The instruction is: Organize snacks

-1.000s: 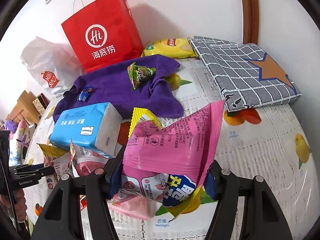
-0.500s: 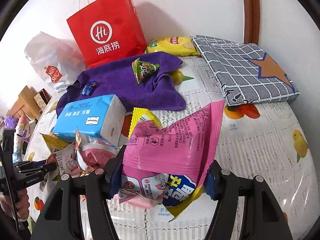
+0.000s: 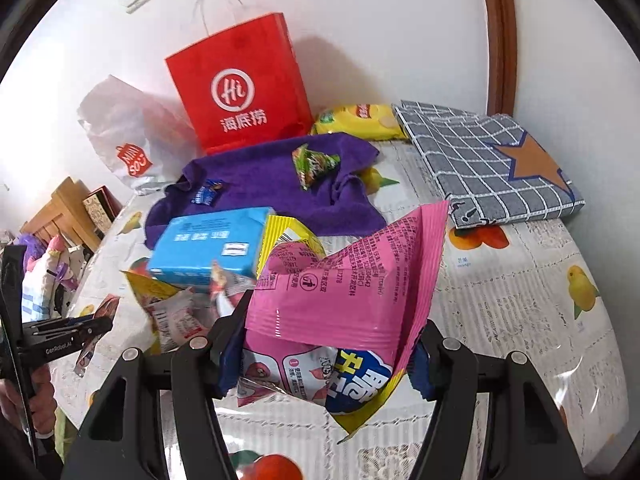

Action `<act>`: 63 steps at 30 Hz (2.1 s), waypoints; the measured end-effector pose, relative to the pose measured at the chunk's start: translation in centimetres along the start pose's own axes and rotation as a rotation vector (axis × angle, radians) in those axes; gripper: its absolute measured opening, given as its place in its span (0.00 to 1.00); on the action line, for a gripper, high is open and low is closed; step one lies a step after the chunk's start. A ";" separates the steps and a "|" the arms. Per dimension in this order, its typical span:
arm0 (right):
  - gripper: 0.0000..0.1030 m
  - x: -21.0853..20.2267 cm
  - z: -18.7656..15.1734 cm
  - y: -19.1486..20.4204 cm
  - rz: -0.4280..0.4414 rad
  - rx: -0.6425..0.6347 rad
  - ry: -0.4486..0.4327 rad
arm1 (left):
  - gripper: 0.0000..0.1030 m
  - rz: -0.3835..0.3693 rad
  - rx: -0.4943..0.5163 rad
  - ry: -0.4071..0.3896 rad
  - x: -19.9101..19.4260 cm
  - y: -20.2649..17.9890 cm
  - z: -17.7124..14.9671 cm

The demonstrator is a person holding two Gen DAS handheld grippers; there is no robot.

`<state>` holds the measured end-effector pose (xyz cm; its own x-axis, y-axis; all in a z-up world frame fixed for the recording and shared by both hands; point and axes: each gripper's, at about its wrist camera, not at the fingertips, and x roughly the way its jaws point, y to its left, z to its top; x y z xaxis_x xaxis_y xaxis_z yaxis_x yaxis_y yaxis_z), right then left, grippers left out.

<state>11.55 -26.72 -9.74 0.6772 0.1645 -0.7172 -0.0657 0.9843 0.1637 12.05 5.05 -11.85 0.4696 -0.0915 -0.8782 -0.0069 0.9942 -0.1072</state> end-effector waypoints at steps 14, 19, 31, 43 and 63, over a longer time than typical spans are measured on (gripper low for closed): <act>0.63 -2.7 1.1 3.6 0.052 -0.046 -0.038 | 0.20 -0.058 0.059 -0.085 -4.0 -3.1 3.3; 0.63 -2.9 2.3 4.7 0.073 -0.057 -0.056 | 0.20 -0.065 0.065 -0.097 -4.5 -3.7 4.4; 0.63 -2.2 3.9 5.8 0.085 -0.064 -0.059 | 0.20 -0.077 0.086 -0.110 -4.5 -4.6 6.3; 0.63 -0.6 6.5 6.0 0.078 -0.062 -0.066 | 0.20 -0.086 0.105 -0.124 -3.7 -4.7 9.1; 0.63 1.8 9.2 6.6 0.077 -0.078 -0.065 | 0.20 -0.085 0.099 -0.125 -2.3 -4.3 11.8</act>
<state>19.06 -20.53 -3.77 0.7141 0.2375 -0.6585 -0.1744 0.9714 0.1612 21.46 1.62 -3.88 0.5709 -0.1738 -0.8024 0.1213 0.9845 -0.1270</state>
